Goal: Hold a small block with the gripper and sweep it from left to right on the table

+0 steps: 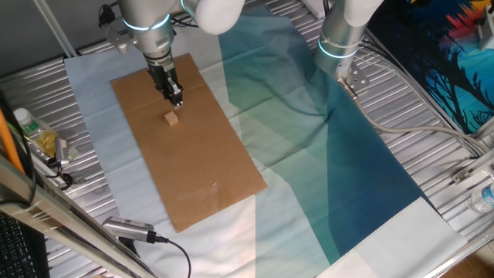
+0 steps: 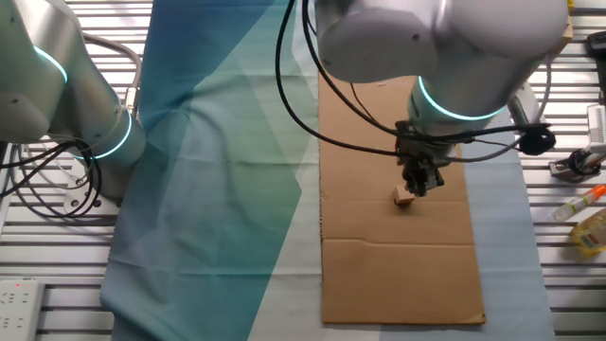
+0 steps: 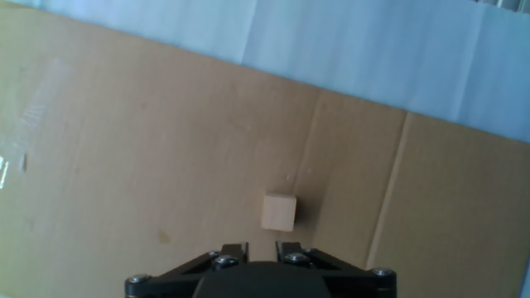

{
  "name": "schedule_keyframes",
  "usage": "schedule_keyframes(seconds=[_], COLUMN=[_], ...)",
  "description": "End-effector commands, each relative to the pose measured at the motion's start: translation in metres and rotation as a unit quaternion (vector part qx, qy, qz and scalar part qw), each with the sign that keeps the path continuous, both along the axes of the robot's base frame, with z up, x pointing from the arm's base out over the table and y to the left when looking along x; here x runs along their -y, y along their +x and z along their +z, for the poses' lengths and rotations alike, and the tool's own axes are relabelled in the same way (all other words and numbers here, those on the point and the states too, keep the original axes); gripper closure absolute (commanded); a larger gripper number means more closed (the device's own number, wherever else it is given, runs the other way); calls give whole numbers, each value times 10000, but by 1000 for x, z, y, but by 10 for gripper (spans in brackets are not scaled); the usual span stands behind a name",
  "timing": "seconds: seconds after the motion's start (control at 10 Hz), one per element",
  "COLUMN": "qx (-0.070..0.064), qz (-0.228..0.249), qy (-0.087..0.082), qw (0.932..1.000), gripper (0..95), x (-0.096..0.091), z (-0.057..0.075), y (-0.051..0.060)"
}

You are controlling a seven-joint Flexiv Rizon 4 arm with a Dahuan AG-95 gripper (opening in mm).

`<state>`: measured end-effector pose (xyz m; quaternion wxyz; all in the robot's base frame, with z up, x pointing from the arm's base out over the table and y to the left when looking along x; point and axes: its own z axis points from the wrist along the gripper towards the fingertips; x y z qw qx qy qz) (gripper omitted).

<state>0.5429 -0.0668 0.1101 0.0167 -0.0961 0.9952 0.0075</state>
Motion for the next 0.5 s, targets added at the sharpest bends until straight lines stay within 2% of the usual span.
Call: schedule_keyframes(seconds=[0.1,0.3,0.5], qx=[39,86,119], qz=[-28,-19,-10], qy=[-22,-7,-3], qw=[10000,10000,9999], gripper=[760,760,760], x=[1,2,2], z=[-4,-10,-11], y=[1,2,2])
